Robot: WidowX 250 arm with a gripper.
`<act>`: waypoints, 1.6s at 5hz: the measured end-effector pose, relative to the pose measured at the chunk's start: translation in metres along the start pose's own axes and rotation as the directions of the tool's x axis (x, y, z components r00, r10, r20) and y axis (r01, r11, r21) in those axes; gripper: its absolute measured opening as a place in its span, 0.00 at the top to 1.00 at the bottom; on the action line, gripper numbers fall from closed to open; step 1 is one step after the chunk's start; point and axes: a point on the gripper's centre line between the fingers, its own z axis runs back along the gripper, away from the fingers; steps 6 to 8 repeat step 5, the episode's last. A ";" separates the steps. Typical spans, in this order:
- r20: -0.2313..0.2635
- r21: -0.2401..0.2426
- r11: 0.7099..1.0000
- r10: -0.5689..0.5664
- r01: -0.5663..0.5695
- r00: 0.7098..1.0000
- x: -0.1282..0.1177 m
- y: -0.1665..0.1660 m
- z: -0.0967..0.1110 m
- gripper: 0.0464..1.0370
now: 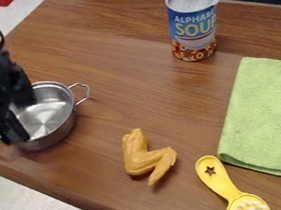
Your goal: Moved silver pot to the bottom far right of the table
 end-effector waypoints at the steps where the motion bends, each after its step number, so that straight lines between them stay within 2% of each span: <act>1: -0.048 -0.017 0.997 -0.079 0.078 0.996 -0.013 0.008 0.018 0.04; 2: -0.071 -0.056 0.977 -0.210 0.206 0.975 -0.031 0.006 0.021 0.04; 3: -0.099 -0.024 0.943 -0.334 0.333 0.937 -0.056 -0.002 0.016 0.04; 4: -0.113 -0.038 0.884 -0.467 0.466 0.877 -0.085 -0.006 0.011 0.04; 5: -0.143 -0.031 0.831 -0.554 0.556 0.820 -0.110 -0.010 0.007 0.04; 8: -0.143 -0.031 0.831 -0.554 0.556 0.820 -0.110 -0.010 0.007 0.04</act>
